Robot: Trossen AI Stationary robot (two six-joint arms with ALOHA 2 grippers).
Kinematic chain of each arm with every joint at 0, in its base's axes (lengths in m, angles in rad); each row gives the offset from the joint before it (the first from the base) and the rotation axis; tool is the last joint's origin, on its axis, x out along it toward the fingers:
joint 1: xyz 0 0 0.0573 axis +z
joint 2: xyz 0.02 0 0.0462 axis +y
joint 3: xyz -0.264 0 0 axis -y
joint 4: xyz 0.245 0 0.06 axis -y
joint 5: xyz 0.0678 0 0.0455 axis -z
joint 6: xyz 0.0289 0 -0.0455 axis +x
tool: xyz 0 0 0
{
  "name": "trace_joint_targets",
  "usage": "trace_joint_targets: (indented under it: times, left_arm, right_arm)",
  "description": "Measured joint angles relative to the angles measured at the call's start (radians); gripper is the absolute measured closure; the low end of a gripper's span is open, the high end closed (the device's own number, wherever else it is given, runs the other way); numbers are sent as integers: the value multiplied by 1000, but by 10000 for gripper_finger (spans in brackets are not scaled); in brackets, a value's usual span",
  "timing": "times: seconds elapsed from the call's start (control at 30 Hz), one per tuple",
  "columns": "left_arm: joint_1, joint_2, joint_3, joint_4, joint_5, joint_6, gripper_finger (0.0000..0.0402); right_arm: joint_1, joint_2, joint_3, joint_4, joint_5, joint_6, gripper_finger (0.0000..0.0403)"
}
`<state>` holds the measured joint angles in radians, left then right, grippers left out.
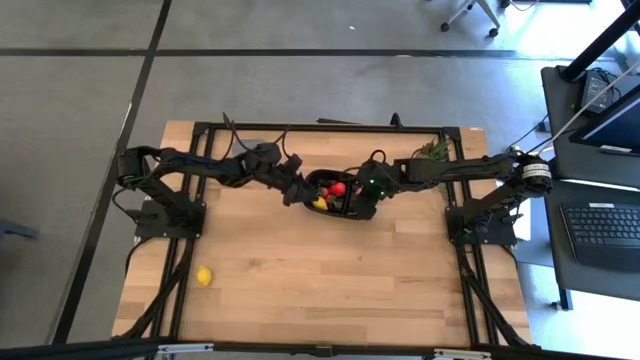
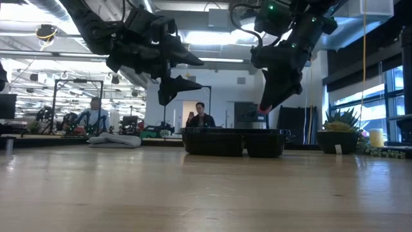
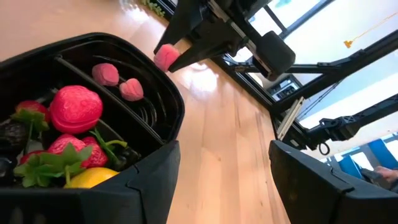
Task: Pick and placing Produce into tupperware
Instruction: Put the pink peach into the black container
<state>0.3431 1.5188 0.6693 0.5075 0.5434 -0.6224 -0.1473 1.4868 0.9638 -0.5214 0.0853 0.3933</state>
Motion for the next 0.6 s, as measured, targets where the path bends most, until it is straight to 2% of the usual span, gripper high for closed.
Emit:
trace_joint_targets:
  times: [0.6]
  left_arm:
    - [0, 0, 0, 2, -10, 3, 163]
  right_arm:
    - [0, 0, 0, 9, 1, 20, 297]
